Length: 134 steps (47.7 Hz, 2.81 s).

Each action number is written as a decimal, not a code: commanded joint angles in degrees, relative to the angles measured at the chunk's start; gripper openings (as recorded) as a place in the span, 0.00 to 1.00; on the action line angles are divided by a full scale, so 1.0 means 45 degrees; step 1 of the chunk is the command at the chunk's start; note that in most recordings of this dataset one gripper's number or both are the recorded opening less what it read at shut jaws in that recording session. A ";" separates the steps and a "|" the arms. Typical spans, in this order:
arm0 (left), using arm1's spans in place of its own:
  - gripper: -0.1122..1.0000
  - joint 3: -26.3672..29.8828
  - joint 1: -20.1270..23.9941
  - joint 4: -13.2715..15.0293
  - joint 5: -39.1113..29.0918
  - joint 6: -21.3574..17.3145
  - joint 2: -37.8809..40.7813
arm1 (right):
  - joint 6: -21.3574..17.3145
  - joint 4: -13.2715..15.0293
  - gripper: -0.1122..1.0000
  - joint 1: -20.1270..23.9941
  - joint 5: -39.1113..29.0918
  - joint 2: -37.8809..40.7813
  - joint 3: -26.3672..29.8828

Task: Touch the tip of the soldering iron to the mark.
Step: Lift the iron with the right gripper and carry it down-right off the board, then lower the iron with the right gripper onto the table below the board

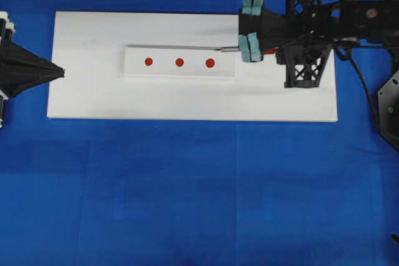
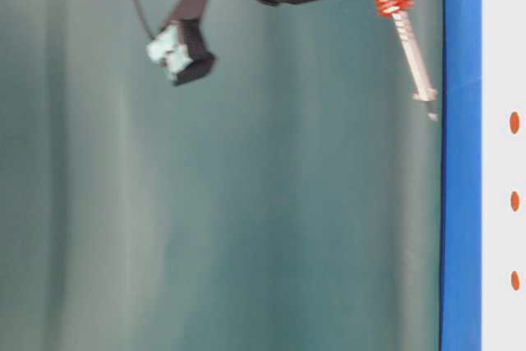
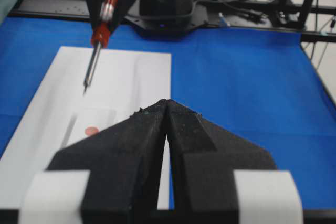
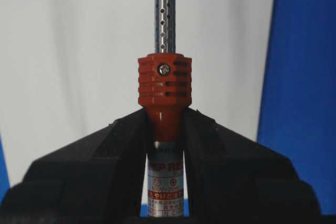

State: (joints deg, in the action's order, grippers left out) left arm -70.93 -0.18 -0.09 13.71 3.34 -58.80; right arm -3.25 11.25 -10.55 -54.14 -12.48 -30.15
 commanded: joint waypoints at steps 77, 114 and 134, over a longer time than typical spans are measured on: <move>0.10 0.0117 -0.0020 -0.0020 0.0156 0.0020 0.0059 | -0.8770 0.0977 0.16 0.8105 -0.1094 -0.0723 0.0859; 0.10 0.0117 -0.0020 -0.0020 0.0195 0.0020 0.0059 | -0.8047 0.1914 0.16 0.7578 0.0488 0.1875 0.2715; 0.10 0.0156 -0.0020 -0.0020 0.0234 0.0020 0.0020 | -0.6406 0.1914 0.16 0.6699 0.0859 0.4141 0.5547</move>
State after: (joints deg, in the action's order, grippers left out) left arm -70.93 -0.18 0.00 14.15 3.34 -58.89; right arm -32.26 19.60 20.21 -50.71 6.24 -8.00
